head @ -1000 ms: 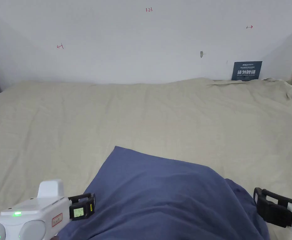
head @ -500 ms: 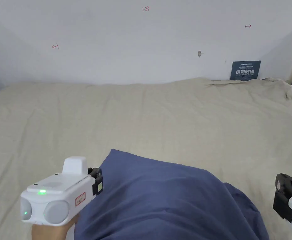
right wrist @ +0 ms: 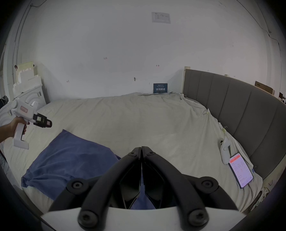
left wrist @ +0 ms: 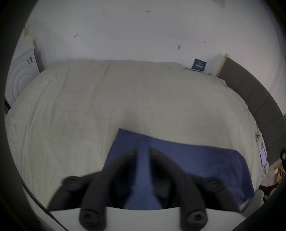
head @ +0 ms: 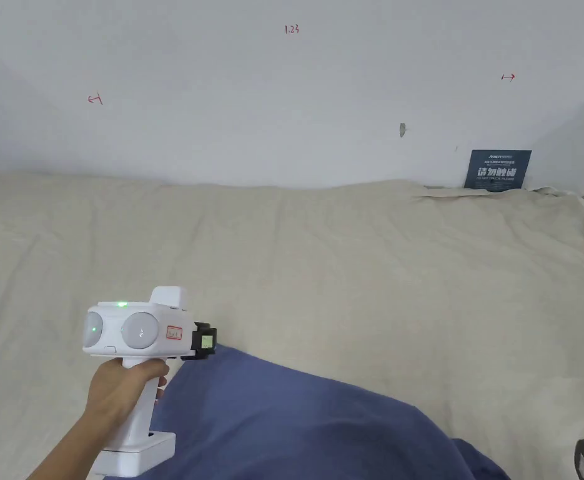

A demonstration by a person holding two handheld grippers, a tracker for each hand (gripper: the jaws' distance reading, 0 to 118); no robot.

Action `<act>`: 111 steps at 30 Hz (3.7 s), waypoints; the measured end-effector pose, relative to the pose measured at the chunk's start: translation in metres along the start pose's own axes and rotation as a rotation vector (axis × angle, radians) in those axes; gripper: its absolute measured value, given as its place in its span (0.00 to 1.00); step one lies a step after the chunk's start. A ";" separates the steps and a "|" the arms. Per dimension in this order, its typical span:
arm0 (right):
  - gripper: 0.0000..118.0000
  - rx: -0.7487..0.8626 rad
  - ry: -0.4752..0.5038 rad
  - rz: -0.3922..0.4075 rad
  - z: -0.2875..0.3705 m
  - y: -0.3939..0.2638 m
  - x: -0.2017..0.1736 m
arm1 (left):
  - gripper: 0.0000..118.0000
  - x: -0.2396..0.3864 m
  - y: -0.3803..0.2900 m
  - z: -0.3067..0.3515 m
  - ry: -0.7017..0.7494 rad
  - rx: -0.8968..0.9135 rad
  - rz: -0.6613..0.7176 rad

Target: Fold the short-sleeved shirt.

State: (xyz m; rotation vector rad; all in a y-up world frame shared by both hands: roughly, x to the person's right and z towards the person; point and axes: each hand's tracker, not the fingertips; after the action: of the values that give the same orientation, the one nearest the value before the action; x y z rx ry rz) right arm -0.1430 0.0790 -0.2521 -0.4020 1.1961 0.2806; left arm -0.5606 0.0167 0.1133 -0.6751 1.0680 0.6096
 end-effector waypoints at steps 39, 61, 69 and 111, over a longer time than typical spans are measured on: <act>0.86 -0.411 0.090 0.049 -0.158 -0.041 0.031 | 0.00 0.008 -0.028 0.063 -0.021 0.047 -0.103; 0.03 -0.403 0.183 0.041 -0.137 -0.036 0.014 | 0.00 -0.002 -0.053 0.100 -0.016 0.076 -0.057; 0.03 -0.190 0.222 -0.111 -0.075 0.051 0.040 | 0.00 -0.027 -0.034 0.148 0.021 0.157 0.002; 0.03 0.368 0.192 -0.073 -0.091 0.319 0.038 | 0.00 -0.026 0.178 0.242 0.165 0.557 -0.081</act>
State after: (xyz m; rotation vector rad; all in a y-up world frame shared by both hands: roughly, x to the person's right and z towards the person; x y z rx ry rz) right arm -0.3393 0.3248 -0.3651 -0.1519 1.3855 -0.0453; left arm -0.5610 0.3112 0.1808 -0.2798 1.2867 0.1675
